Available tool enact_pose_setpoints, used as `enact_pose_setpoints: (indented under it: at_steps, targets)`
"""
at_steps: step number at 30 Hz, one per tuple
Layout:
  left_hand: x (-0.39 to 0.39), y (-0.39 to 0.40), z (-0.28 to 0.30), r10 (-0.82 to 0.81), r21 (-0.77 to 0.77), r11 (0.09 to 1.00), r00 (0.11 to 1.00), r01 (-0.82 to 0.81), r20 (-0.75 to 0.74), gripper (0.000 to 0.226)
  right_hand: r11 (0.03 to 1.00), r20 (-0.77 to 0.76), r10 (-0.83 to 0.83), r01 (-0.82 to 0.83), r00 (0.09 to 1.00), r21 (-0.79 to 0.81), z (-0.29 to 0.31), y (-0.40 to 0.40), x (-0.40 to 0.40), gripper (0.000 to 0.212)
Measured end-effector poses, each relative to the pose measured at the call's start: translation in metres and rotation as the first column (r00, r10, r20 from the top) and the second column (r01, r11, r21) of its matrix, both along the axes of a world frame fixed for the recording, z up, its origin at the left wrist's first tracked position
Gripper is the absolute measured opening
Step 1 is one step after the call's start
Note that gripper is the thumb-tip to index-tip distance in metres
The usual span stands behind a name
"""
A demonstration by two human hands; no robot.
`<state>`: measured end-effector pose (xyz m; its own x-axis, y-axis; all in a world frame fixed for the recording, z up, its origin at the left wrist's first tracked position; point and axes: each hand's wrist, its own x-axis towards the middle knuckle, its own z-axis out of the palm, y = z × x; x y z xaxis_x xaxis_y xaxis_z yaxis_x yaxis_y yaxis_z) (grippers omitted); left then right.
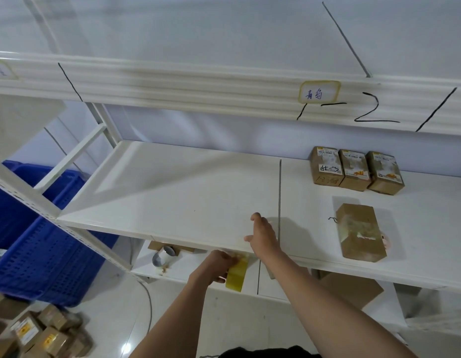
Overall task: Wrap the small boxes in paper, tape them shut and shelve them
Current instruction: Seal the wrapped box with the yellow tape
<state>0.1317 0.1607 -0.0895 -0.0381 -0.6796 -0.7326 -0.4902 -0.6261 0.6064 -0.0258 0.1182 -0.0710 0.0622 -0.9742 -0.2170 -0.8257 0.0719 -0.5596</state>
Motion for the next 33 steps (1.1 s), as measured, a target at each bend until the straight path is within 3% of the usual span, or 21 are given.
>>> enact_pose_setpoints:
  at_steps: [3,7,11,16,21,29,33]
  targets:
    - [-0.001,-0.003,0.005,-0.038,-0.017,0.999,0.998,0.039,0.046,0.042,0.999,0.031,-0.029,0.029,0.999,-0.016,-0.005,-0.002,-0.004,0.043]
    - [0.007,-0.011,0.018,-0.068,-0.005,0.998,0.988,0.07,0.139,0.048,0.99,0.108,-0.14,0.142,0.984,-0.012,-0.013,-0.003,-0.006,0.026]
    - [0.011,-0.028,0.036,-0.059,-0.185,0.976,0.959,0.113,0.277,0.034,0.988,0.124,-0.156,0.155,0.98,0.02,-0.007,-0.011,-0.008,0.021]
    - [-0.009,-0.04,0.051,0.03,-0.346,0.937,0.979,0.043,0.201,0.032,0.97,0.183,-0.231,0.241,0.955,-0.031,0.001,-0.011,-0.018,0.01]
    - [-0.054,-0.053,0.065,-0.021,-0.372,0.926,0.993,0.064,0.118,0.03,0.948,0.203,-0.271,0.298,0.941,-0.115,0.028,-0.009,-0.052,0.012]
    - [-0.139,-0.071,0.088,-0.078,-0.38,0.921,0.996,0.09,0.046,0.025,0.911,-0.019,-0.32,0.302,0.947,-0.281,0.06,-0.003,-0.136,0.017]
    - [-0.197,-0.071,0.093,-0.087,-0.38,0.922,0.996,0.069,-0.029,0.018,0.866,-0.095,-0.447,0.404,0.889,-0.293,0.073,0.006,-0.197,0.018]
